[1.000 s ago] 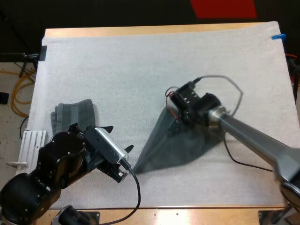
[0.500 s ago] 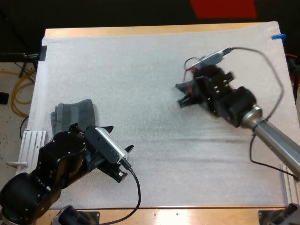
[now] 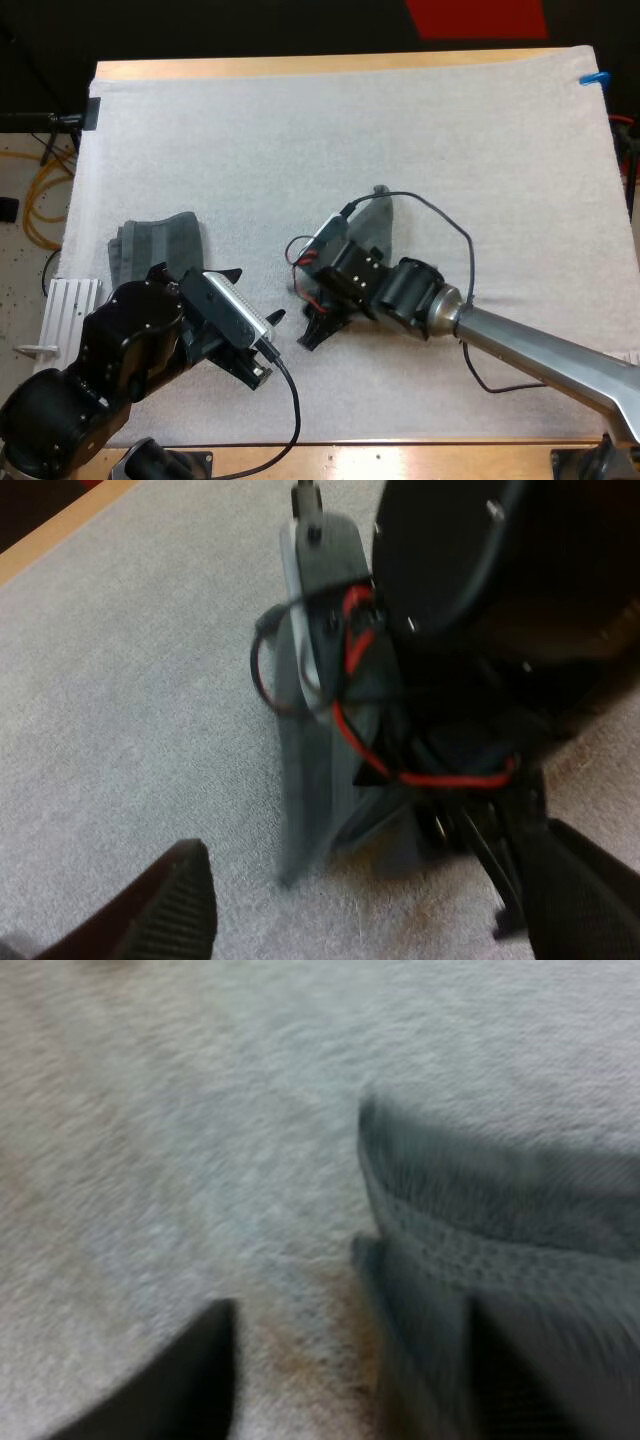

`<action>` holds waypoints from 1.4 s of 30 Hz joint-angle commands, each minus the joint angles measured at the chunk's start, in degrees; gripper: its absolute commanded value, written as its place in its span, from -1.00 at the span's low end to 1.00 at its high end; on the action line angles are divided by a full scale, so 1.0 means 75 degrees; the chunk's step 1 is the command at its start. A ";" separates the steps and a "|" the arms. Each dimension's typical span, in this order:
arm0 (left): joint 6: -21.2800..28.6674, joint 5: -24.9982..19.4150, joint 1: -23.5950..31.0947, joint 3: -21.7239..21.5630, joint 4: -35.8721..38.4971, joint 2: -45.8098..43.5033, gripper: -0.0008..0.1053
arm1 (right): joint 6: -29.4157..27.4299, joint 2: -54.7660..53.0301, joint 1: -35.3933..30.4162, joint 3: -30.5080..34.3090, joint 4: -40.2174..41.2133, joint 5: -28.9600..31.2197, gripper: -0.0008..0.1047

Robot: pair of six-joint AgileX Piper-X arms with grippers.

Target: Pick towel from pile fold and stack

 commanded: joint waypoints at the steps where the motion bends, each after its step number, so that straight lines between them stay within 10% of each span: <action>1: -0.0087 0.0046 -0.0011 -0.0012 -0.0012 -0.0004 0.19 | -0.0085 -0.0102 0.0025 -0.0101 0.0045 0.0034 0.46; 6: -0.0087 0.0046 -0.0011 -0.0012 -0.0012 -0.0004 0.19 | -0.0375 -0.0123 -0.0030 -0.0385 0.0628 0.1577 0.34; 16: -0.0052 0.0046 -0.0011 -0.0012 -0.0012 -0.0004 0.19 | -0.0224 -0.0248 -0.1641 -0.0393 0.1282 0.1487 0.26; 30: -0.0173 0.0046 -0.0011 -0.0012 0.0056 -0.0004 0.19 | -0.0235 0.0515 -0.4359 -0.0360 0.1769 -0.2652 0.26; 42: -0.0319 0.0471 -0.0011 0.0294 0.0887 0.0089 0.19 | -0.1094 0.1214 -0.4345 -0.0360 0.2293 -0.3458 0.26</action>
